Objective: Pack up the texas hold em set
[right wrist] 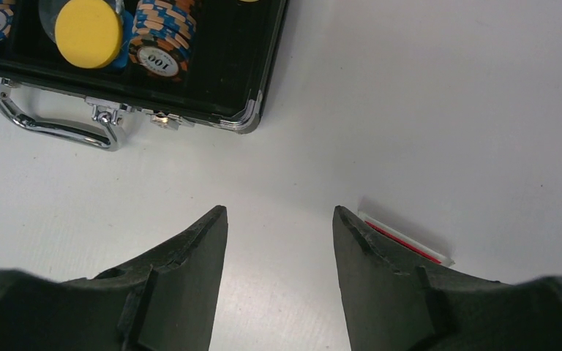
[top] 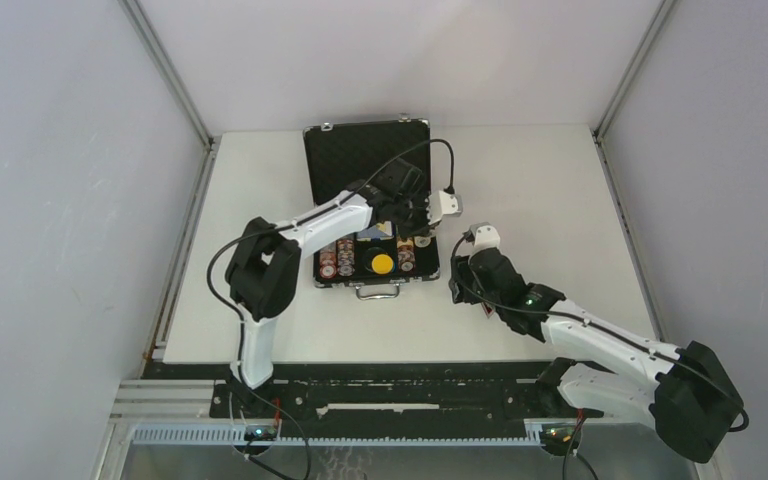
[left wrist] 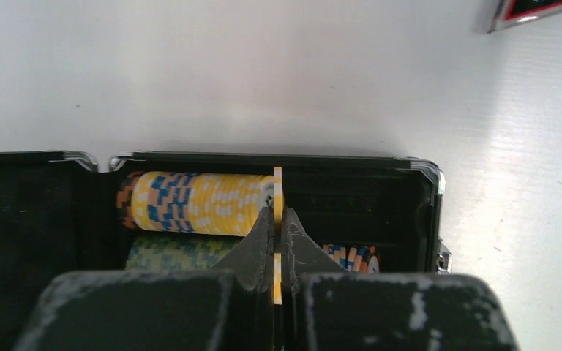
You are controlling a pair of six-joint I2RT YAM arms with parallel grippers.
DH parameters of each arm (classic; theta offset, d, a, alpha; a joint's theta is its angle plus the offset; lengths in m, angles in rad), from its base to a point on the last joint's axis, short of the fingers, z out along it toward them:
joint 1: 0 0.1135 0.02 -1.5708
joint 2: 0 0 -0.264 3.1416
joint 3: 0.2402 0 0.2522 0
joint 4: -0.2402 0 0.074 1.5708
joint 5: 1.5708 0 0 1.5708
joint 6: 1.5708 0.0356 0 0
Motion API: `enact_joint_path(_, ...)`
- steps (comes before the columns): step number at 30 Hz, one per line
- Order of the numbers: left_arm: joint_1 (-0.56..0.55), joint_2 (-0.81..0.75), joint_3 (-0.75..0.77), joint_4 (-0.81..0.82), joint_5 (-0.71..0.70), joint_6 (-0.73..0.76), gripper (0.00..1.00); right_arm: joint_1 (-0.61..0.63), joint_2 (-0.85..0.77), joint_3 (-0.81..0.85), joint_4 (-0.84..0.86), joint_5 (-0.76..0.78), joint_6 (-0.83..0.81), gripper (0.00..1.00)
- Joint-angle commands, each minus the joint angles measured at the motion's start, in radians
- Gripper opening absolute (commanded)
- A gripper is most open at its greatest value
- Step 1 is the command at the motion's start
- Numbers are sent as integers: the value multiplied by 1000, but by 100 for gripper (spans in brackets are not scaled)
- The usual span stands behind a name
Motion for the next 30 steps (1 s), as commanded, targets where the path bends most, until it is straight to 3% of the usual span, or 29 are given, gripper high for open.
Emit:
enact_joint_path(1, 8, -6, 48, -59, 65, 42, 0, -36, 8, -8, 71, -47, 4, 63)
enact_joint_path(11, 24, 76, 126, -174, 148, 62, 0, -44, 53, -7, 86, -70, 16, 63)
enact_joint_path(30, 39, 190, 265, -310, 94, 40, 0, -48, 82, -7, 89, -70, 17, 63)
